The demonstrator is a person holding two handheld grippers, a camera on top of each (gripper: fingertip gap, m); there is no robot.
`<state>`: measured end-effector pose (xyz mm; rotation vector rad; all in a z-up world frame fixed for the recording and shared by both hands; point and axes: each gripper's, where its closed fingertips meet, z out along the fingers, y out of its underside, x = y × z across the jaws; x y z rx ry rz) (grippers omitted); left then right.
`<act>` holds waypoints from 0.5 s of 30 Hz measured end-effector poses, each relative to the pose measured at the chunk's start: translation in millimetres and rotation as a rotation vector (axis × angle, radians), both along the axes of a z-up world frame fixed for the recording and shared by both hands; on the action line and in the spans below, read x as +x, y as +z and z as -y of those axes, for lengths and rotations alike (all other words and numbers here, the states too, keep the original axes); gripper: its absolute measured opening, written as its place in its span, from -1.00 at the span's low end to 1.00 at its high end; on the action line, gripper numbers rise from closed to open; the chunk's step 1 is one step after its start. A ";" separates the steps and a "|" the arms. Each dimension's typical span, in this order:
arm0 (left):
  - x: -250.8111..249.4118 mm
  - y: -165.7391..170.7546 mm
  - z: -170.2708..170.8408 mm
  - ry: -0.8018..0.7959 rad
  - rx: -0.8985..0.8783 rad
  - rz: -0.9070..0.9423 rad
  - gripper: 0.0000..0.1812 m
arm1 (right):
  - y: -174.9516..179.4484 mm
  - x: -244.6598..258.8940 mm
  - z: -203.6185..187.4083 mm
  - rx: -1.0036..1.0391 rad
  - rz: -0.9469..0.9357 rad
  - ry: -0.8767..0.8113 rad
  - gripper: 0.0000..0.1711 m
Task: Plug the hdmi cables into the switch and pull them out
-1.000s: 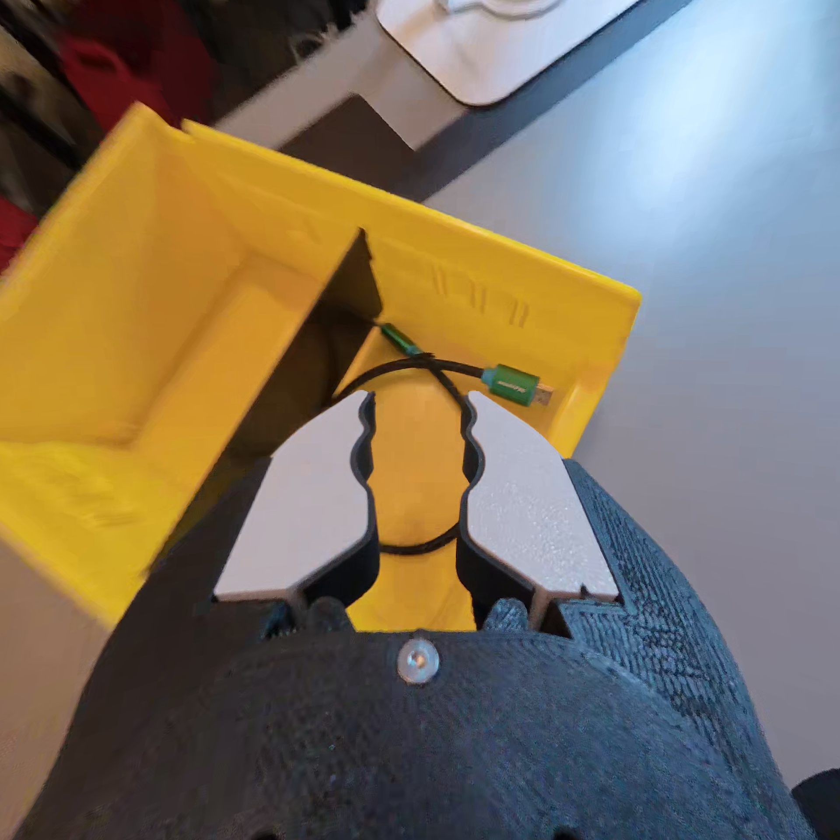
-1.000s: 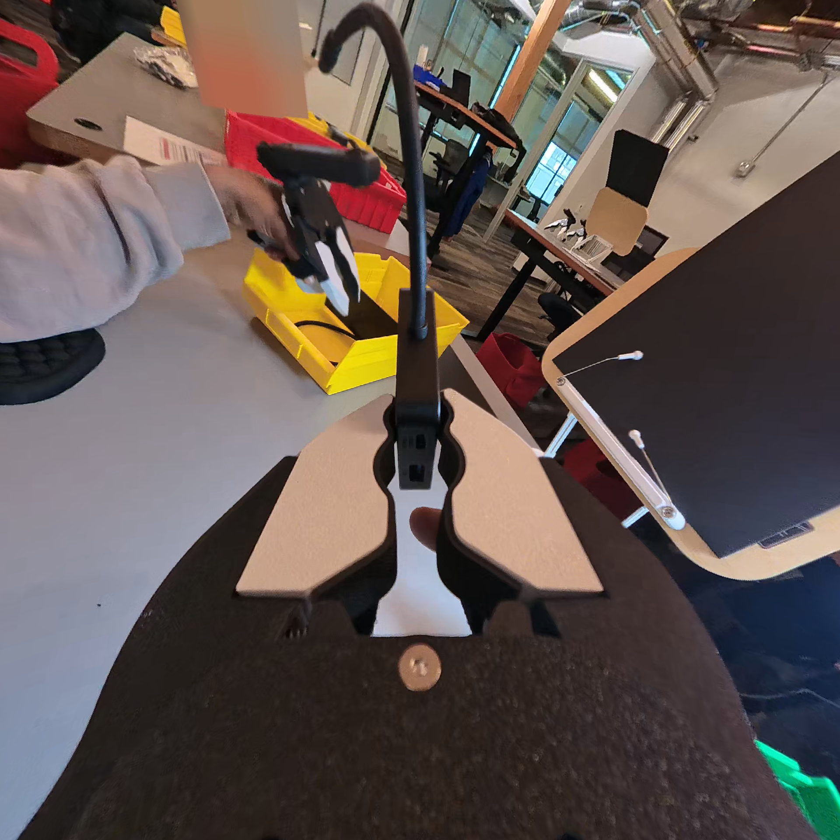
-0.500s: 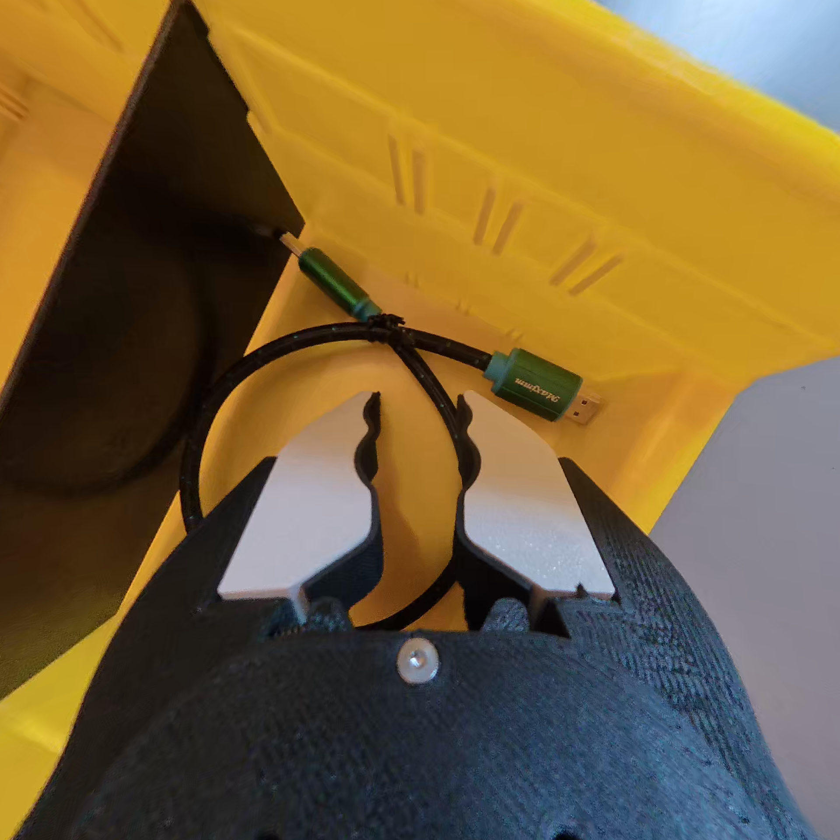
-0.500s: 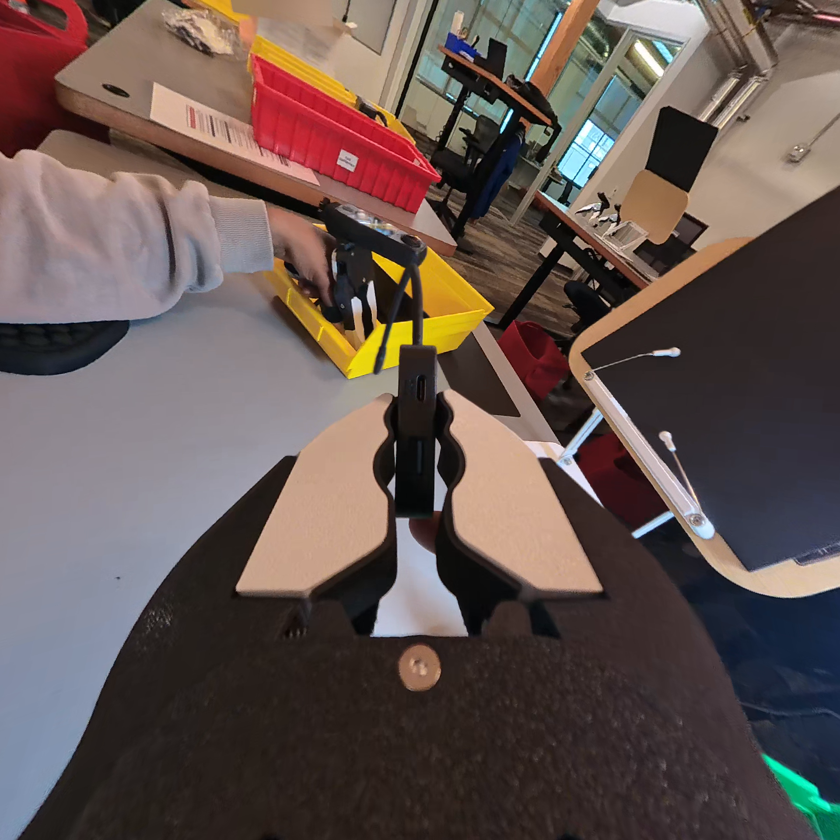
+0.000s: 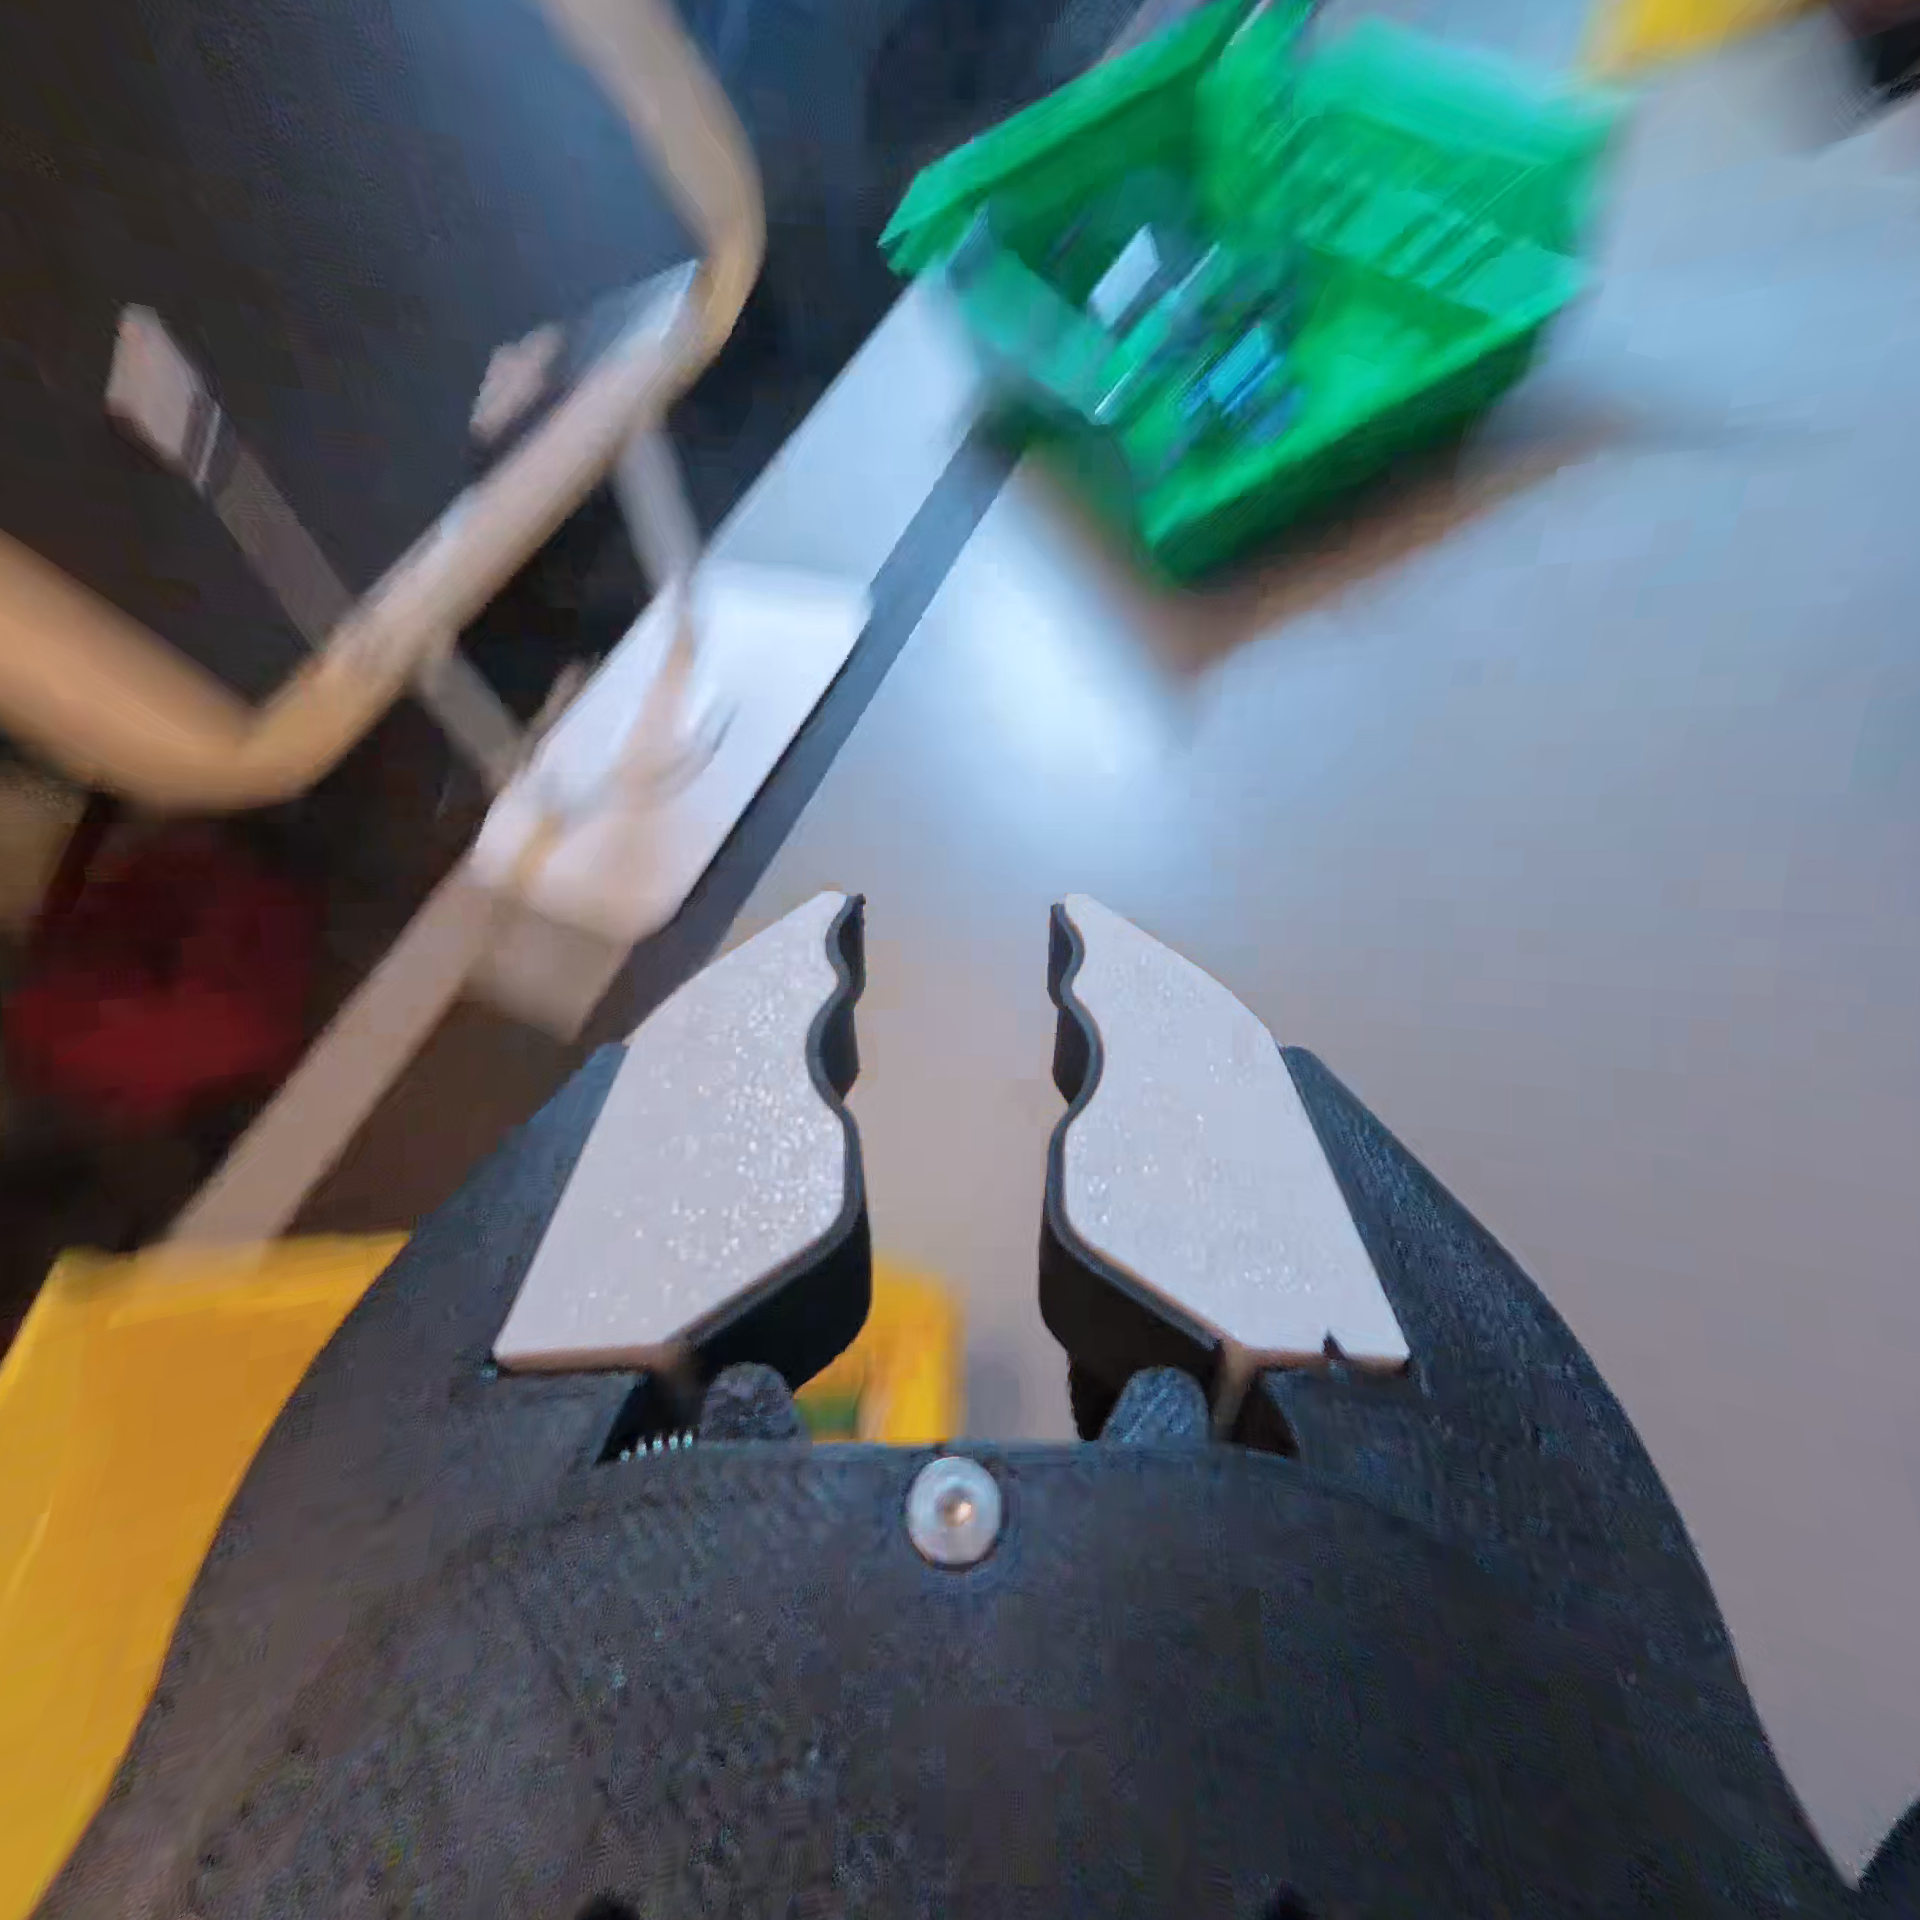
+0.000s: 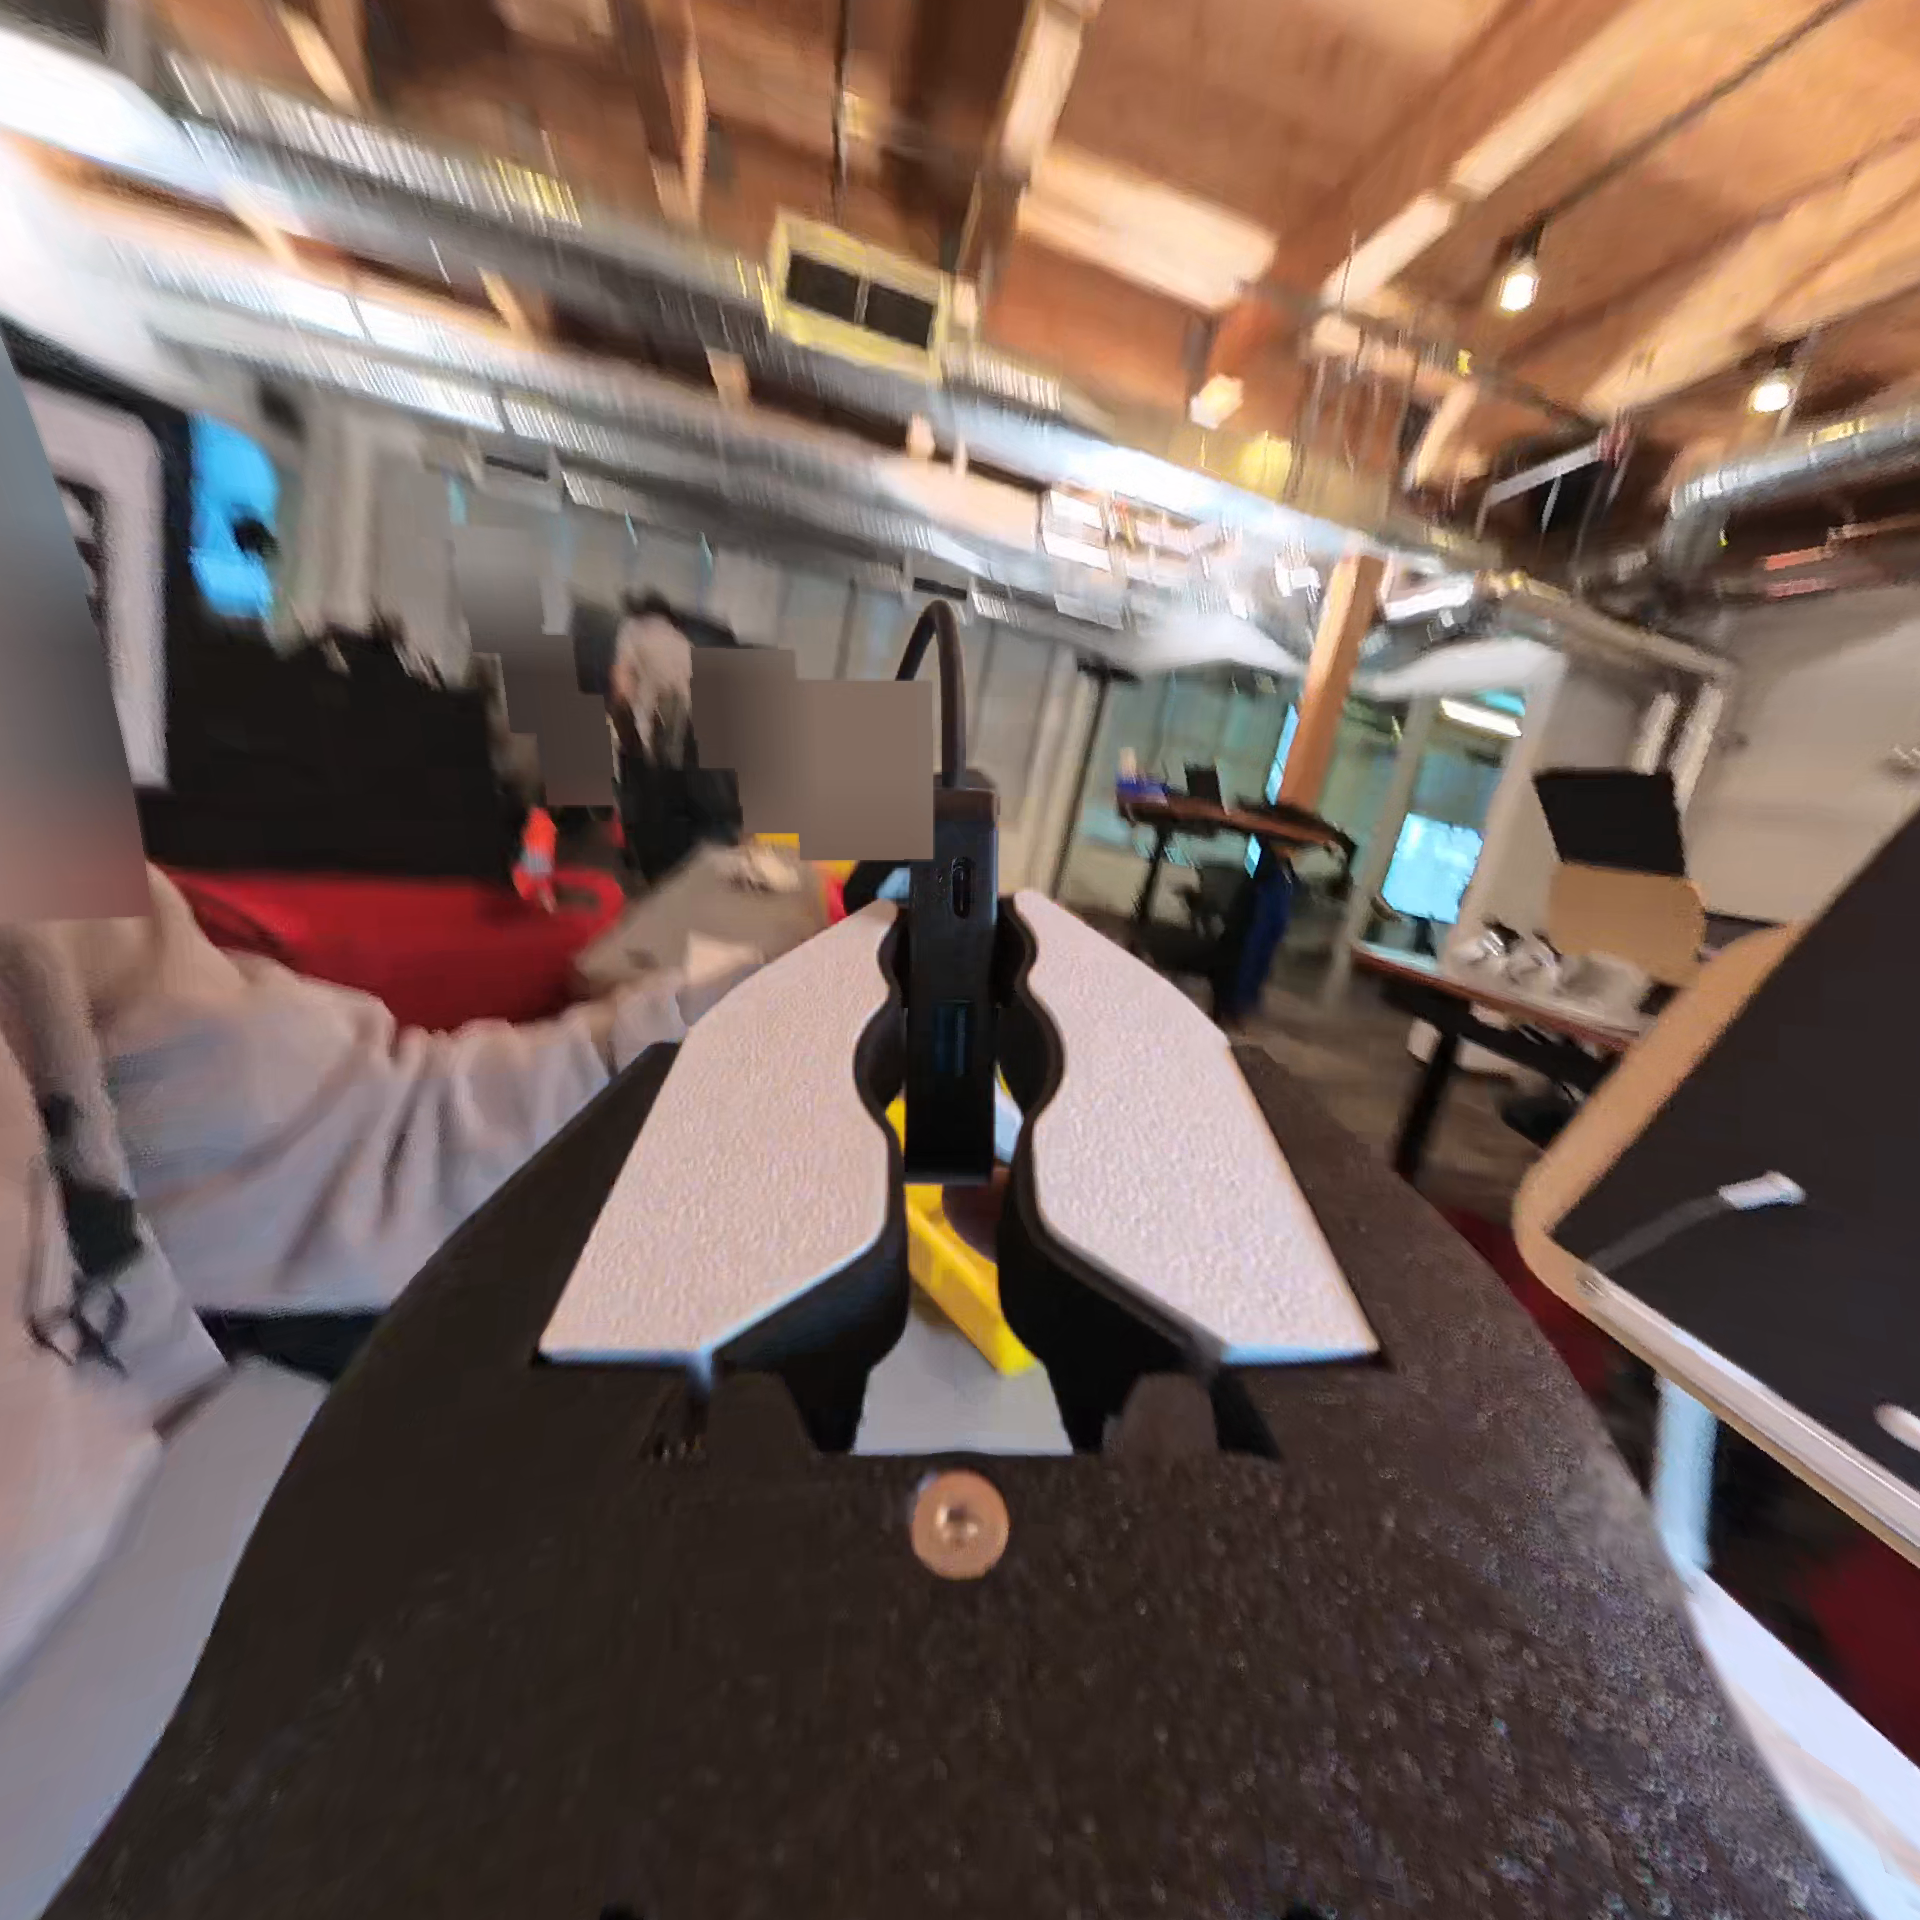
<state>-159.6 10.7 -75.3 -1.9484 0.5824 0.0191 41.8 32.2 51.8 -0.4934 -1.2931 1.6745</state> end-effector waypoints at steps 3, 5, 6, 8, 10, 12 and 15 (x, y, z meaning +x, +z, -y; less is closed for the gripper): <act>115.8 51.4 2.2 -0.391 0.233 0.143 -0.62 | 11.0 9.6 5.7 -0.095 -0.059 0.093 -0.84; 167.3 63.2 1.8 -0.506 0.290 0.194 -0.60 | 4.3 3.6 12.7 -0.074 -0.040 0.097 -0.84; 181.9 63.5 -1.9 -0.513 0.306 0.180 -0.62 | -1.5 -1.5 16.4 -0.047 -0.023 0.085 -0.84; 190.8 60.3 -10.3 -0.469 0.334 0.106 -0.76 | -8.9 -6.5 23.8 0.001 -0.009 0.075 -0.84; 182.9 63.1 -9.1 -0.450 0.361 0.063 -0.83 | -12.1 -8.6 24.1 0.048 0.018 0.053 -0.83; 170.3 65.8 -6.1 -0.424 0.362 0.023 -0.85 | -22.0 -13.3 23.5 0.161 0.052 -0.016 -0.83; 157.7 66.8 0.6 -0.407 0.380 -0.092 -0.87 | -43.6 -22.1 20.6 0.357 0.135 -0.124 -0.82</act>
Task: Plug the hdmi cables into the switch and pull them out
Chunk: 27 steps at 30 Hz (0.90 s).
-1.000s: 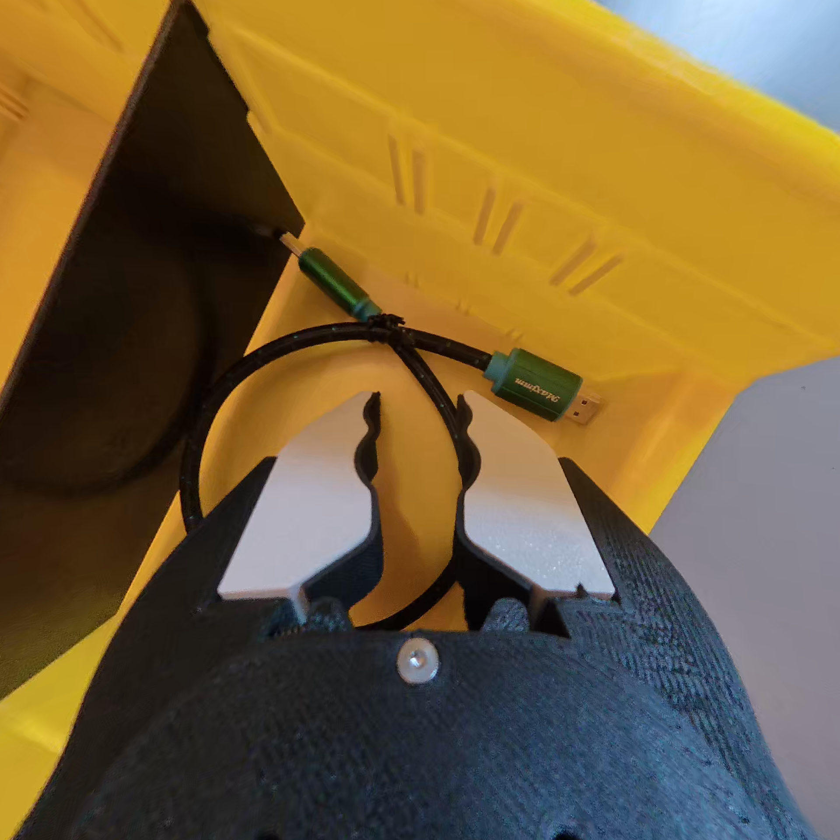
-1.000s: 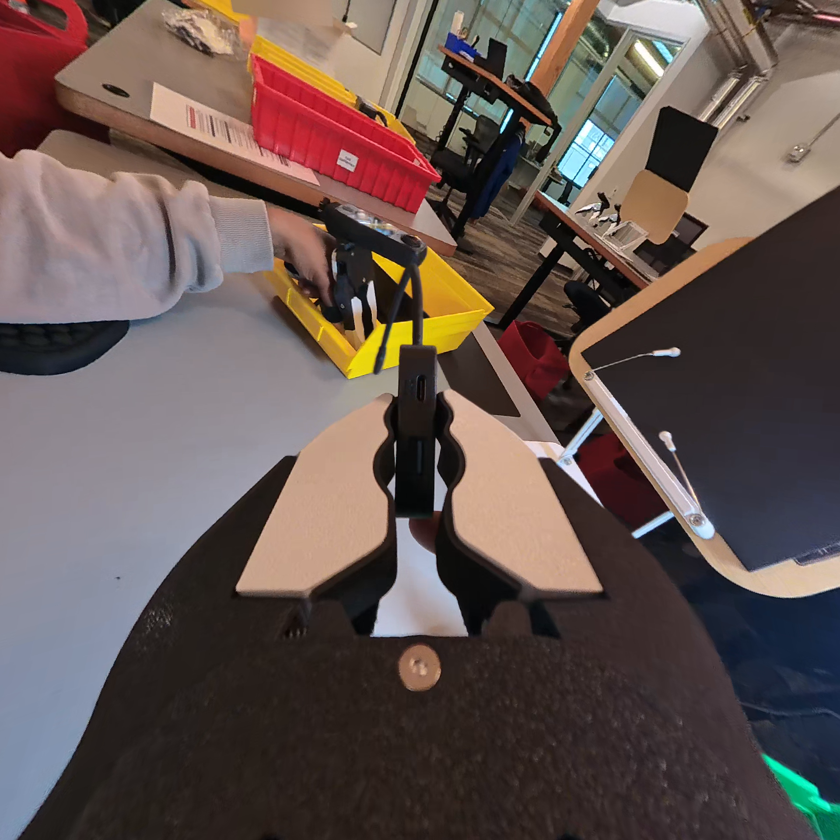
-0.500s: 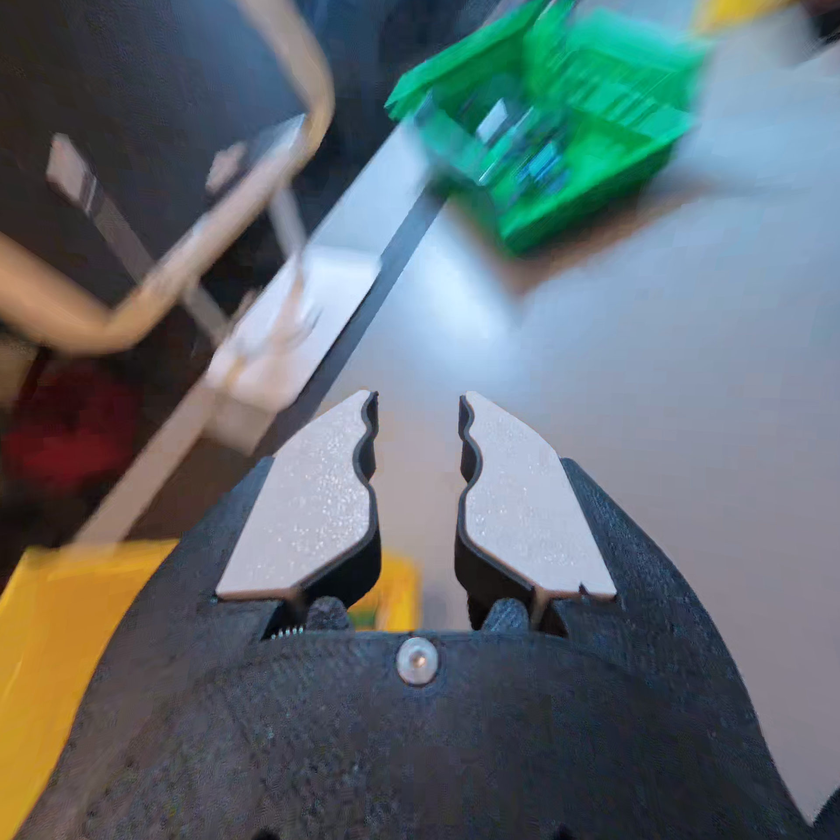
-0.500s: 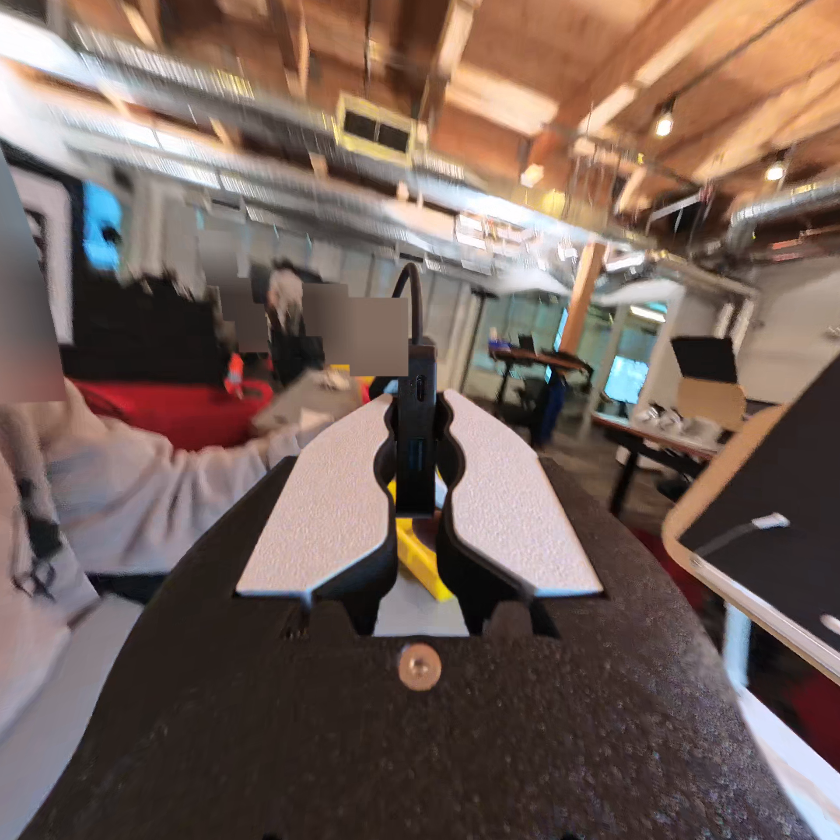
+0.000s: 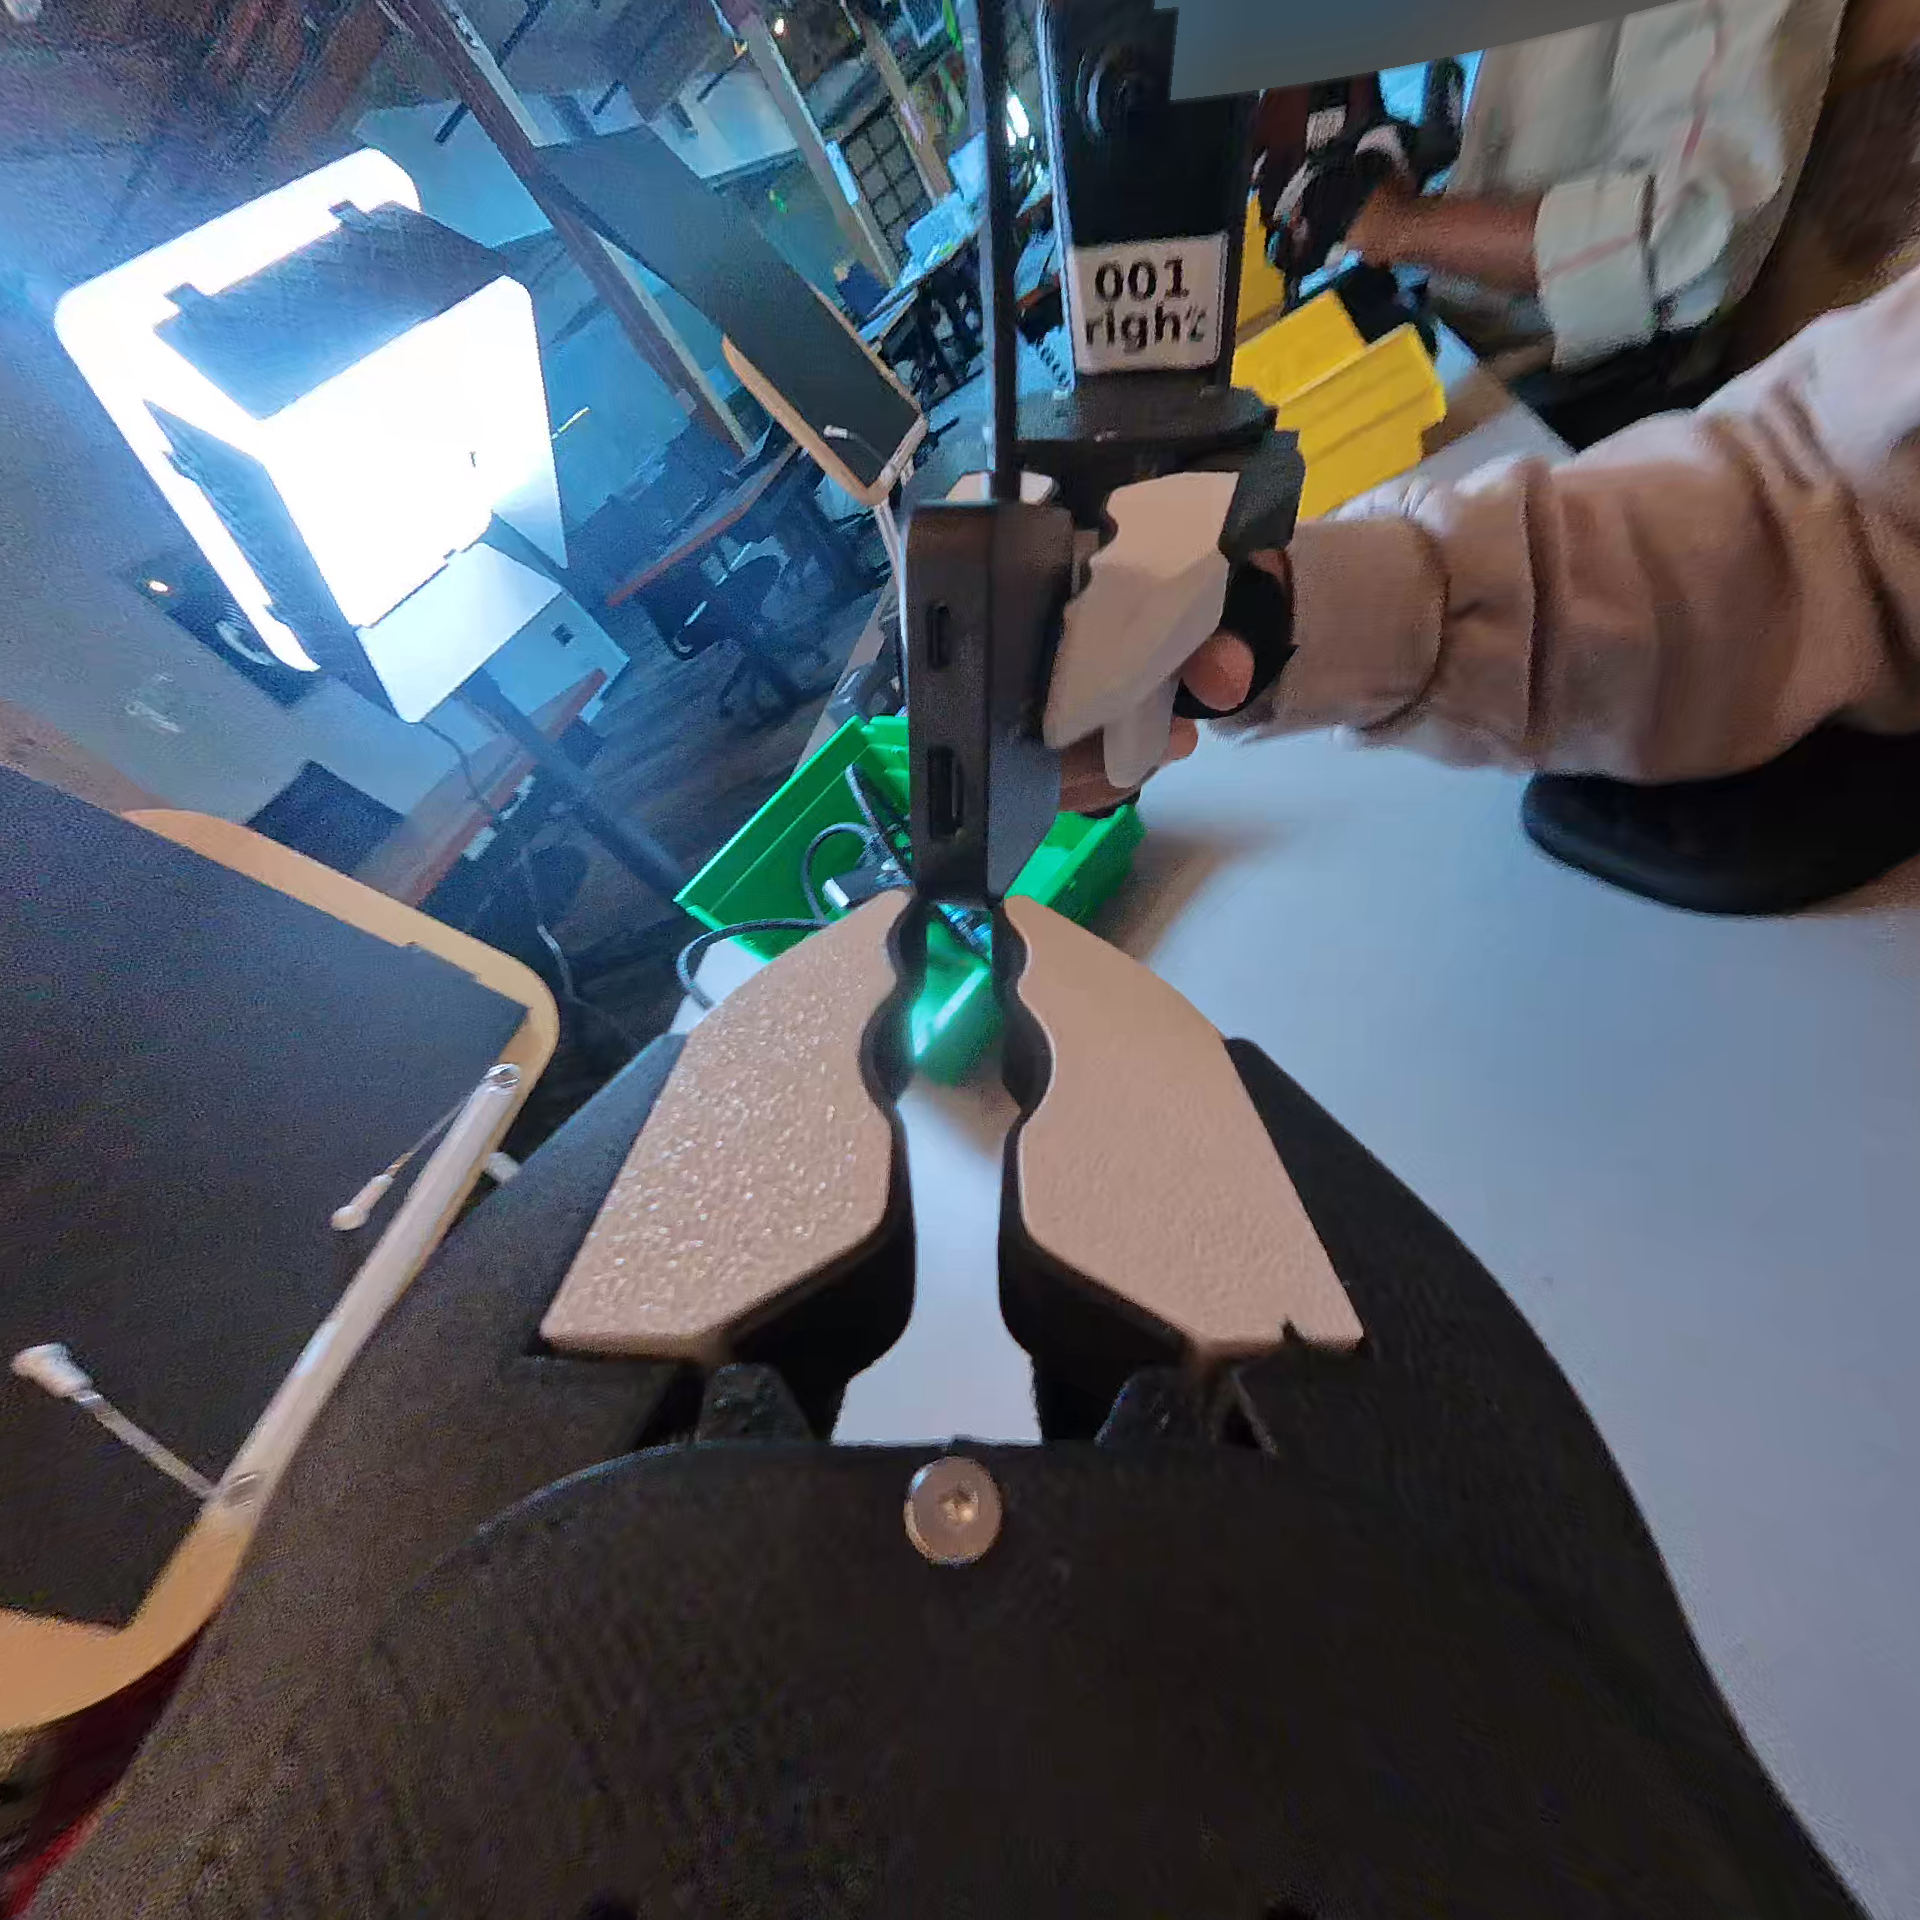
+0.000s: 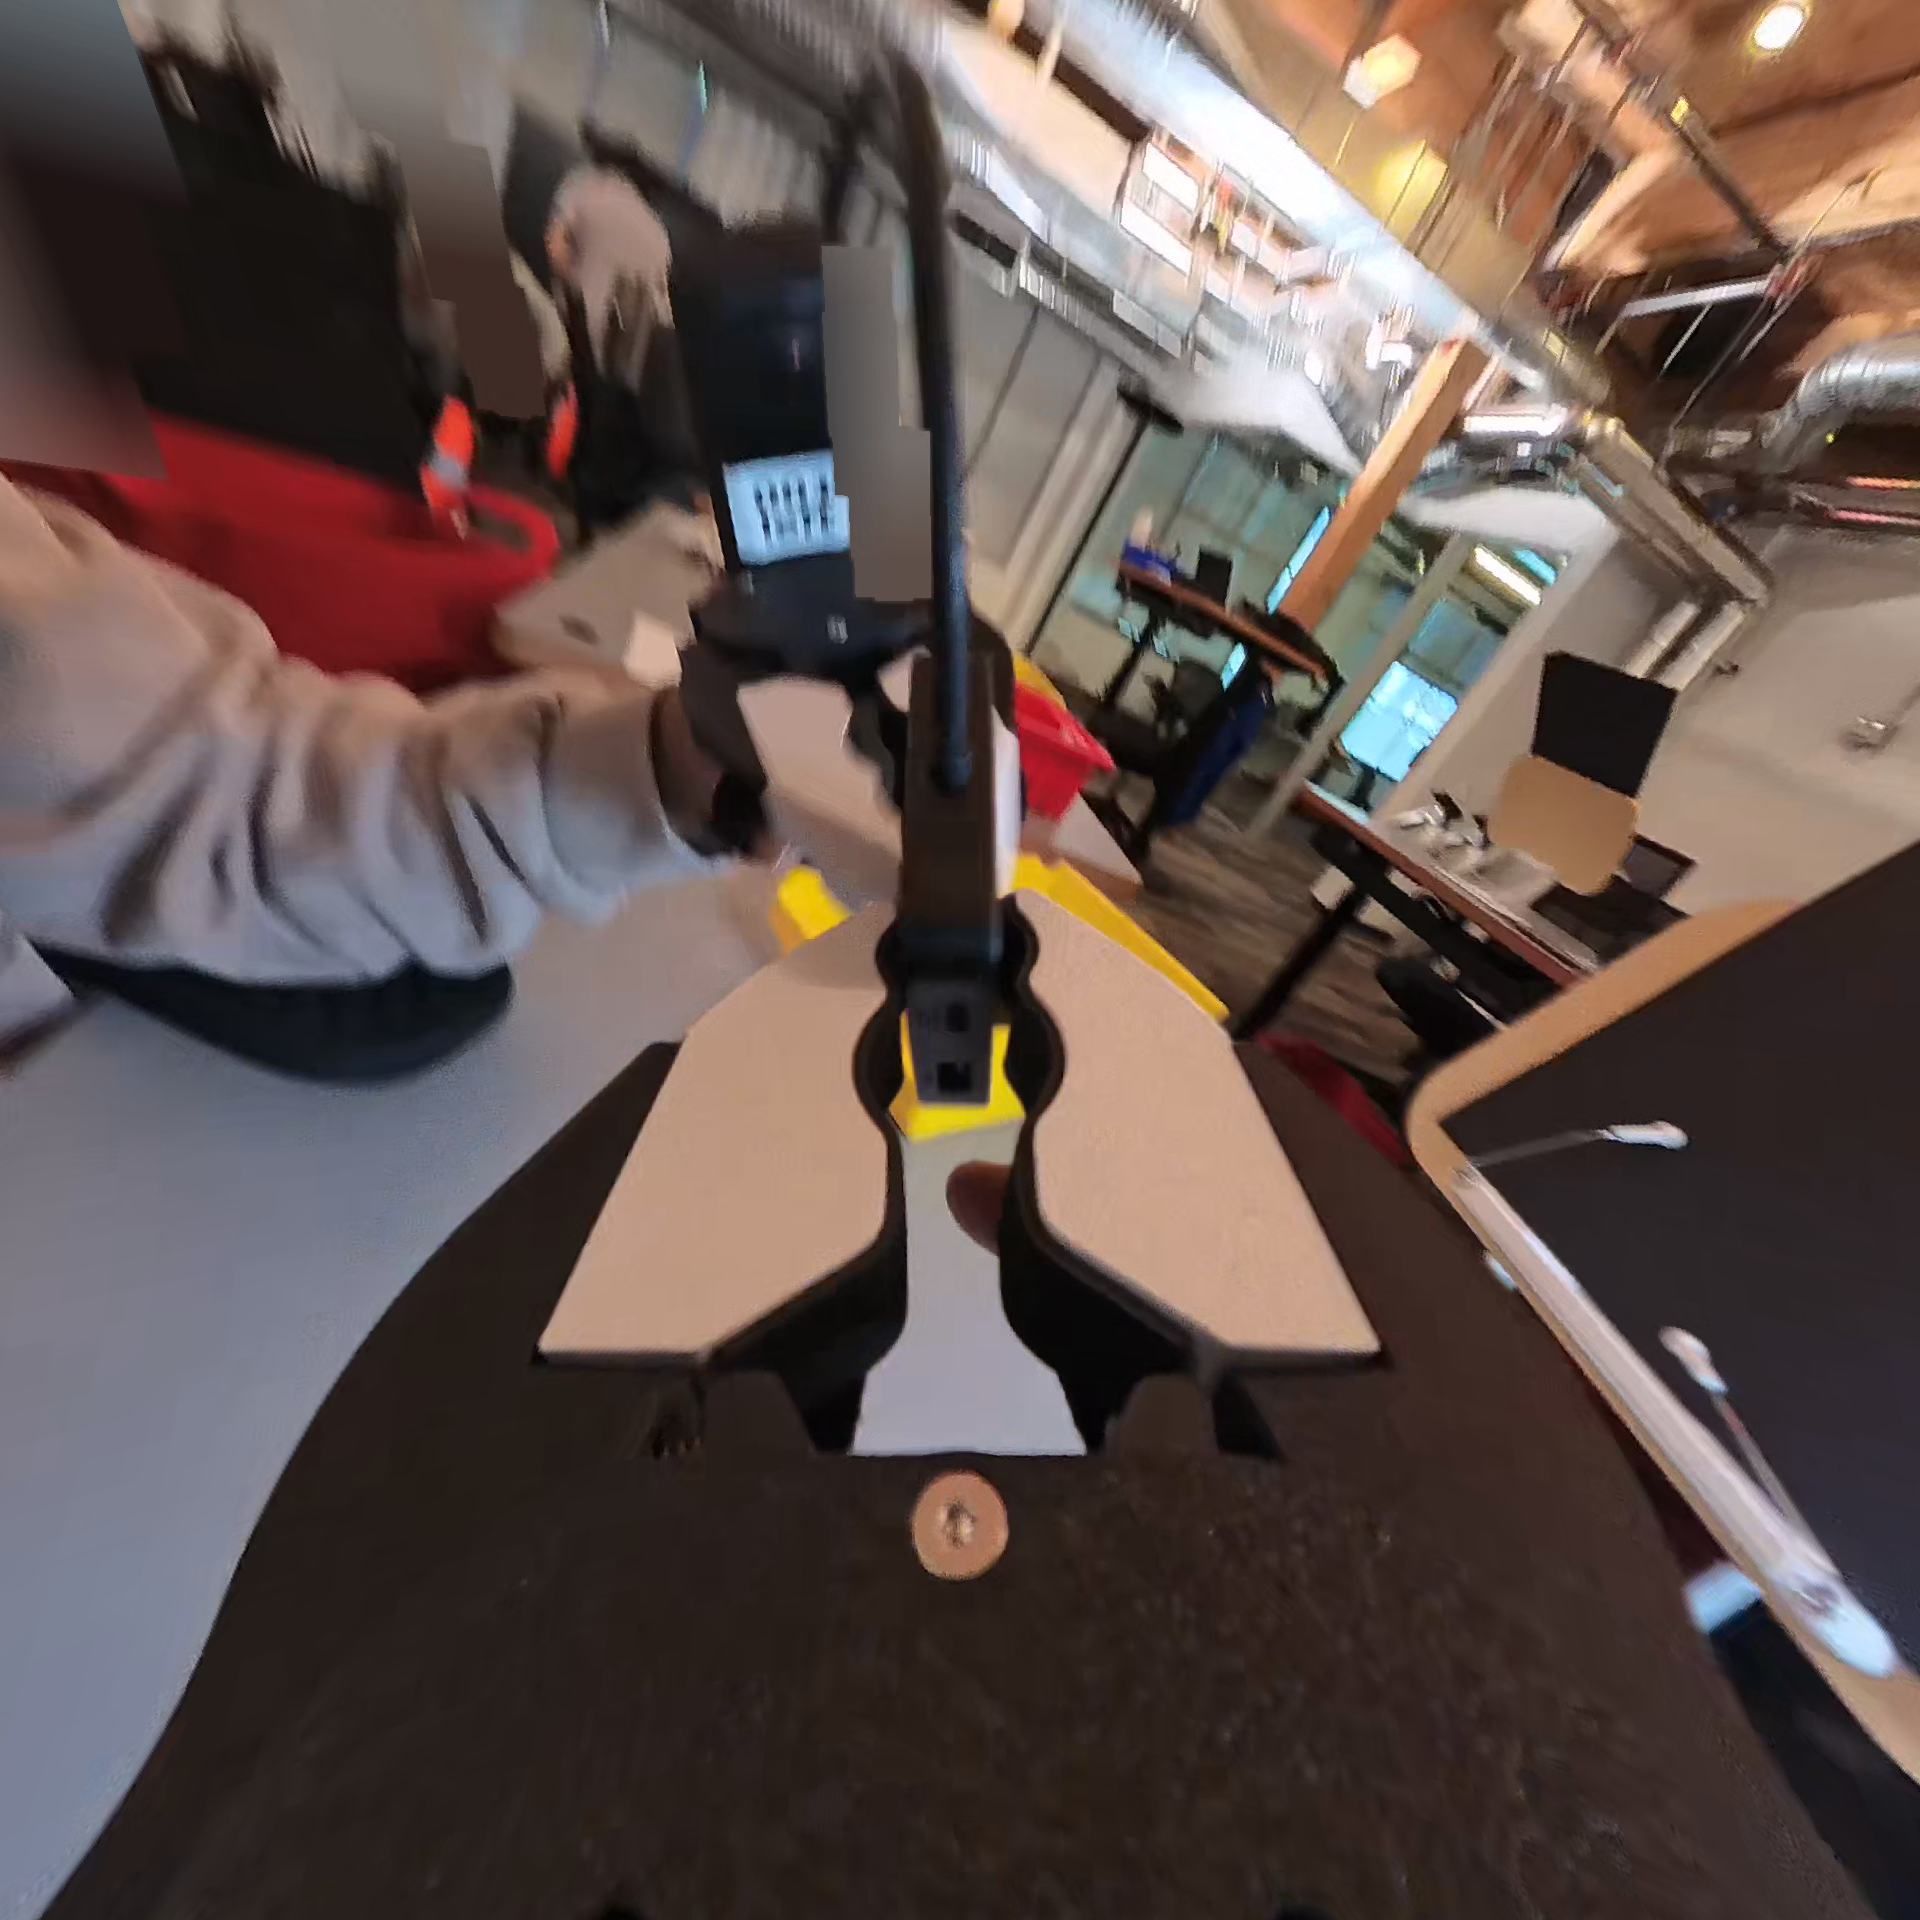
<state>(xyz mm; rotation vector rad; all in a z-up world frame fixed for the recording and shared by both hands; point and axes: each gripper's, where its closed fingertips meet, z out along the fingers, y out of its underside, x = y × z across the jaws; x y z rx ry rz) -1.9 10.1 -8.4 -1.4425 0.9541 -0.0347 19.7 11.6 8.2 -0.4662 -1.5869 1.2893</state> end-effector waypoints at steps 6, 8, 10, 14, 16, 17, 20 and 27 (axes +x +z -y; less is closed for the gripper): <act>-6.6 -10.1 4.7 0.030 0.005 -0.144 -1.00 | -32.2 -19.0 5.4 0.274 0.065 -0.153 -0.83; -8.5 -18.1 4.5 0.030 -0.032 -0.164 -0.99 | -33.8 -21.2 9.6 0.286 0.064 -0.152 -0.83; -13.2 -20.6 5.5 0.031 -0.046 -0.165 -0.76 | -35.7 -22.9 5.2 0.298 0.076 -0.180 -0.83; -7.3 -14.6 14.4 -0.015 -0.030 -0.151 -0.61 | -44.1 -26.9 -11.3 0.325 0.143 -0.255 -0.83; -2.0 -13.5 10.8 -0.002 -0.004 -0.167 -0.64 | -55.0 -29.2 -12.5 0.367 0.195 -0.268 -0.83; -1.5 -16.2 6.1 0.021 0.008 -0.196 -0.70 | -59.5 -30.1 -10.4 0.383 0.211 -0.263 -0.83; 2.7 -32.3 2.4 0.005 -0.021 -0.268 -0.83 | -70.1 -29.9 -10.1 0.443 0.258 -0.268 -0.83; 12.7 -12.2 23.0 -0.224 0.047 -0.036 -0.84 | -42.6 -15.0 17.5 0.302 0.159 -0.102 -0.83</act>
